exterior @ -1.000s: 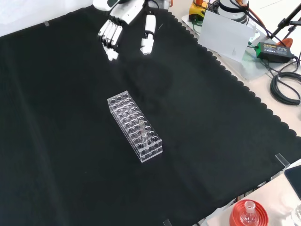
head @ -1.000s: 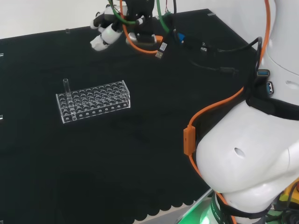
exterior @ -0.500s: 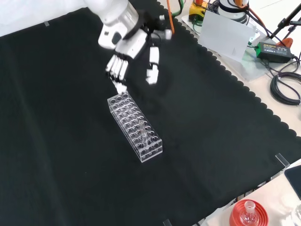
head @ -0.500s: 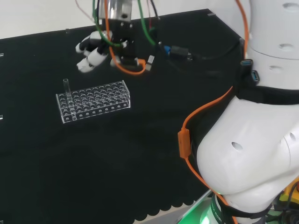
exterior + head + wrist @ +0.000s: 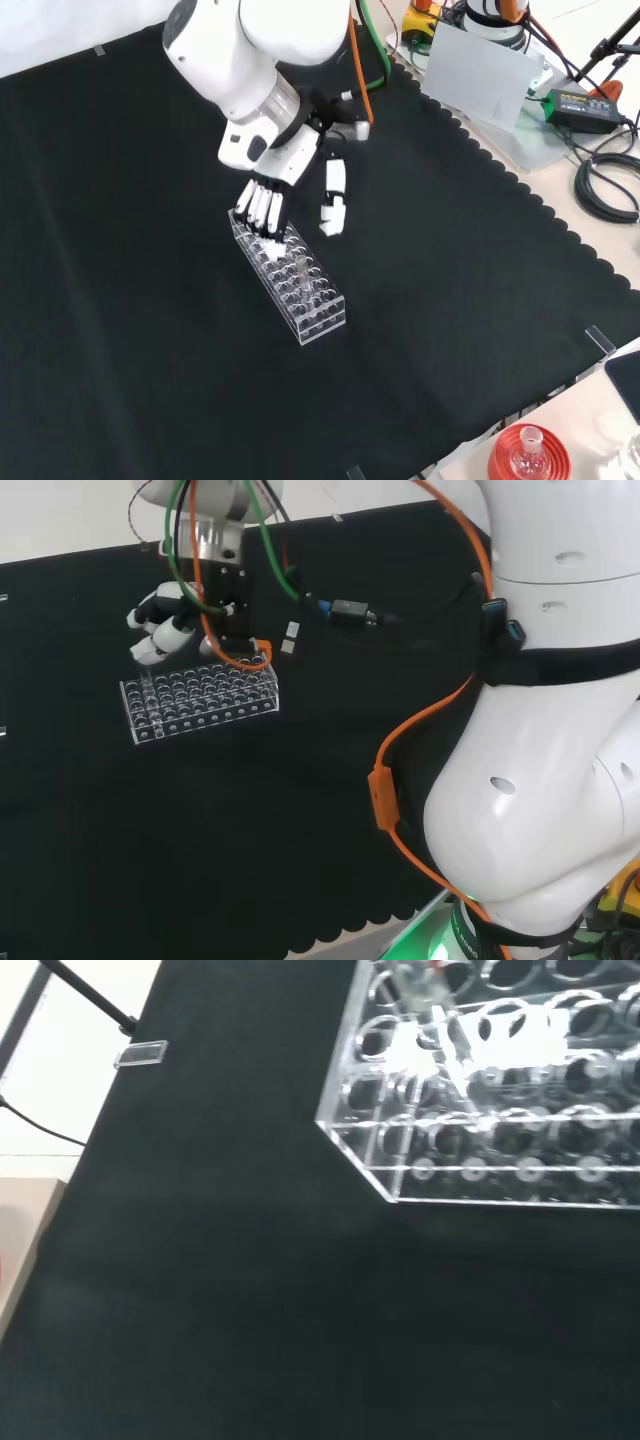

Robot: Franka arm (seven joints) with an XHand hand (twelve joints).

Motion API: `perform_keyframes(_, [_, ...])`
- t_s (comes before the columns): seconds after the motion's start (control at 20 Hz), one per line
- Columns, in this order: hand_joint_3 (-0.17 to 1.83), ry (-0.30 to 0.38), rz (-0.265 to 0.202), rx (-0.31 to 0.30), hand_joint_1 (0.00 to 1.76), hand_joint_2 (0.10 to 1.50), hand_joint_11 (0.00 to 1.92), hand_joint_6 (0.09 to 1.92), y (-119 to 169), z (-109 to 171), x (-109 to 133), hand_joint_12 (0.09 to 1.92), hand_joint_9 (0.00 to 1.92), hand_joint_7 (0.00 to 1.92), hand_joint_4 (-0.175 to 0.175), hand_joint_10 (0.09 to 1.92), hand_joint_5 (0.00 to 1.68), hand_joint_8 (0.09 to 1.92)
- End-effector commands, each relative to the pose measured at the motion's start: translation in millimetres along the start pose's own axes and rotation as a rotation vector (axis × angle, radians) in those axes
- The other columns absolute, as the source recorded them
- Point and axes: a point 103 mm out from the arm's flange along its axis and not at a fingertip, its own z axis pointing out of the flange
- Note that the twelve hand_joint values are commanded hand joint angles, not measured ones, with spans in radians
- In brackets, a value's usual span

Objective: Pick up the test tube.

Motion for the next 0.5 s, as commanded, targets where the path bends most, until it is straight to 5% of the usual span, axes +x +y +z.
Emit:
perform_keyframes(0.05, [-0.17, -0.008, -0.032, -0.01, 0.91, 1.03, 0.0, 0.31, 22.2, 9.6, 14.8, 1.51, 0.29, 0.34, -0.012, 0.92, 0.42, 0.79])
perform_keyframes(0.2, [-0.17, -0.015, -0.028, -0.008, 0.92, 1.03, 0.0, 0.56, 25.4, 10.1, 13.0, 1.53, 0.31, 0.38, -0.016, 0.92, 0.35, 0.79])
perform_keyframes(0.5, [-0.17, -0.04, -0.019, 0.005, 0.96, 1.02, 0.0, 0.72, 25.0, 16.4, 7.1, 1.56, 0.36, 0.46, -0.026, 0.92, 0.38, 0.8])
